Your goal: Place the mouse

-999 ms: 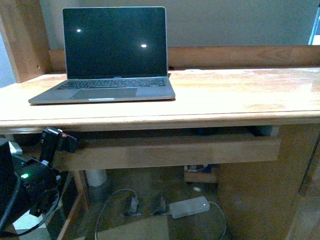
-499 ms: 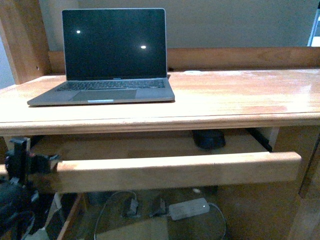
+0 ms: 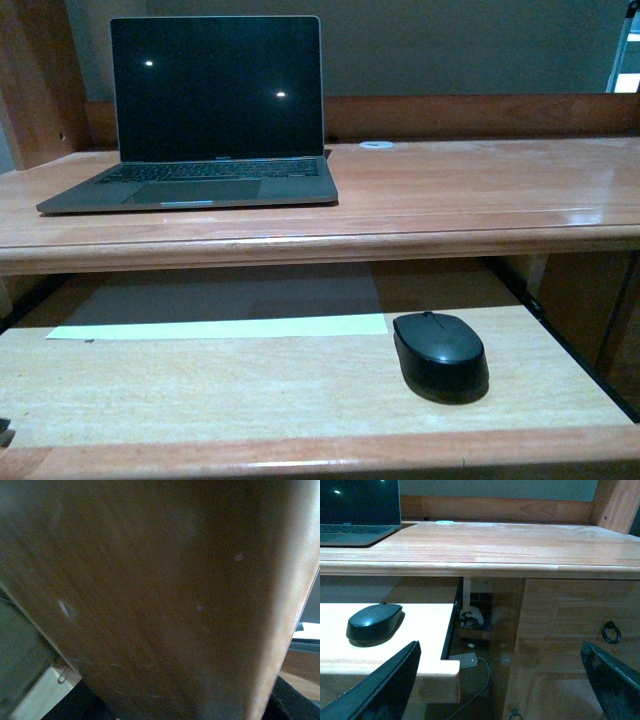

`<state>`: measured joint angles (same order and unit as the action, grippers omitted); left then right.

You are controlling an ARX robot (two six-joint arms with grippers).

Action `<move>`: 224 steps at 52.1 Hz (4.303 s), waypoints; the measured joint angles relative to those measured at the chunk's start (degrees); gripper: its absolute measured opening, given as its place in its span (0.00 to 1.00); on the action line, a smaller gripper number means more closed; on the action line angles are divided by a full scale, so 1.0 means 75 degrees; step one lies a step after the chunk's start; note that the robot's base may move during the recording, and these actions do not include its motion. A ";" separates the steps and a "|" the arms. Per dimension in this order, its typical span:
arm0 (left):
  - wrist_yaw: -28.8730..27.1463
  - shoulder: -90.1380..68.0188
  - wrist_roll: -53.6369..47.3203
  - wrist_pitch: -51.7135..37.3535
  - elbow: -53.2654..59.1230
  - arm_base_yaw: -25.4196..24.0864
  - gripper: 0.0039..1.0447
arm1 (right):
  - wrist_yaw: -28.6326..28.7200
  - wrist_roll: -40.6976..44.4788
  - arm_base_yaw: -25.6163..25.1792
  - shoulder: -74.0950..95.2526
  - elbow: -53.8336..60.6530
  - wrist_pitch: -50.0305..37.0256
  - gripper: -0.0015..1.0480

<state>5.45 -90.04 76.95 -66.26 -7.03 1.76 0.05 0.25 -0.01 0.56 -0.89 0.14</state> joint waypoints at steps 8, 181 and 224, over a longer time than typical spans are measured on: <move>-0.0391 0.1102 -0.0880 0.0863 0.0274 -0.0251 0.75 | -0.0003 0.0000 0.0000 0.0000 0.0000 0.0006 0.94; -0.0734 1.1986 -1.0252 0.8856 0.0863 -0.0239 0.94 | -0.1609 -0.1218 0.3567 0.9585 -0.3532 -0.3354 0.94; -0.0740 1.1986 -1.0252 0.8859 0.0863 -0.0242 0.94 | -0.1874 -0.2576 0.3395 1.2613 -0.5514 -0.3045 0.94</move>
<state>-0.10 -0.14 0.05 0.19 -0.56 -0.05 -14.00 -19.07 25.45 95.15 -42.24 -22.70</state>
